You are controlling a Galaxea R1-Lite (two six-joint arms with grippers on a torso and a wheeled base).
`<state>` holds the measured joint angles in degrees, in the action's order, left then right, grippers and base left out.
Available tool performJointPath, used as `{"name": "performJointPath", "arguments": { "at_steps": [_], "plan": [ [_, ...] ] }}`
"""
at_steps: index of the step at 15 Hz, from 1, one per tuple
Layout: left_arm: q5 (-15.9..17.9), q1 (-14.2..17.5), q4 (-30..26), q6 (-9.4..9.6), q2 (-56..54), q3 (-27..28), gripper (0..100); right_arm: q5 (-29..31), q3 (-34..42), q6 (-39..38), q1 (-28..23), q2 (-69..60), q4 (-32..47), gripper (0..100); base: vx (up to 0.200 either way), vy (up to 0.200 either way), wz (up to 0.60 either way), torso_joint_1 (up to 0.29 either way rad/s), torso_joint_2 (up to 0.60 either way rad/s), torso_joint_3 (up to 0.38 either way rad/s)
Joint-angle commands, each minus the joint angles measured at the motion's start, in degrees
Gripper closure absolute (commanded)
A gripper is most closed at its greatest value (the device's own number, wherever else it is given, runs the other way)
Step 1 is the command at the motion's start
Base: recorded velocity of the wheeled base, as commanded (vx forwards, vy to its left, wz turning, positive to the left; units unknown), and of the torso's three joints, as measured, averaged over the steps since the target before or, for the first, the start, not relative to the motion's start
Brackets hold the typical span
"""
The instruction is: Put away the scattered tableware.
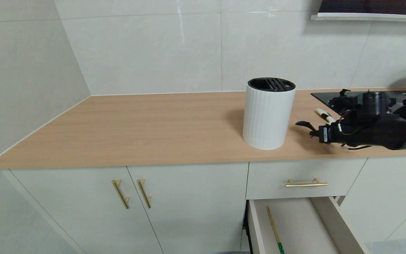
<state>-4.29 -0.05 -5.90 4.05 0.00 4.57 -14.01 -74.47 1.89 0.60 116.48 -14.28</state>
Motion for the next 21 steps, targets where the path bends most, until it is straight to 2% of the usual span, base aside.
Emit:
{"name": "performJointPath", "arguments": {
  "at_steps": [1,4,6,9,12,18,21],
  "plan": [
    [0.0,0.0,0.0,0.00,0.1,0.0,0,1.8,8.5,-3.1,0.3,-16.6,8.3,100,0.000,0.000,0.00,0.000,0.00,0.000],
    [0.0,0.0,0.0,0.00,0.1,0.0,0,2.7,17.2,-3.4,1.0,-24.5,10.7,100,0.000,0.000,0.00,0.000,0.00,0.000],
    [0.1,0.0,0.0,0.08,0.1,0.0,0,6.4,23.9,-3.5,4.2,-30.5,15.9,100,0.000,0.000,0.00,0.000,0.00,0.000],
    [0.0,0.0,0.0,0.00,0.1,0.0,0,7.0,29.7,-4.7,8.0,-32.8,20.2,100,0.000,0.000,0.00,0.000,0.00,0.000],
    [0.0,0.0,0.0,0.00,0.1,0.0,0,11.1,31.1,-8.0,10.3,-27.9,24.3,100,0.000,0.000,0.00,0.000,0.00,0.000],
    [0.0,0.0,0.1,0.00,0.1,0.0,0,12.1,31.0,-8.7,10.3,-18.0,23.0,100,0.000,0.000,0.00,0.000,0.00,0.000],
    [0.0,0.0,0.0,0.00,0.1,0.0,0,12.5,31.2,-8.7,10.4,-15.7,21.4,100,0.000,0.000,0.00,-0.115,0.31,0.201]
  ]
}}
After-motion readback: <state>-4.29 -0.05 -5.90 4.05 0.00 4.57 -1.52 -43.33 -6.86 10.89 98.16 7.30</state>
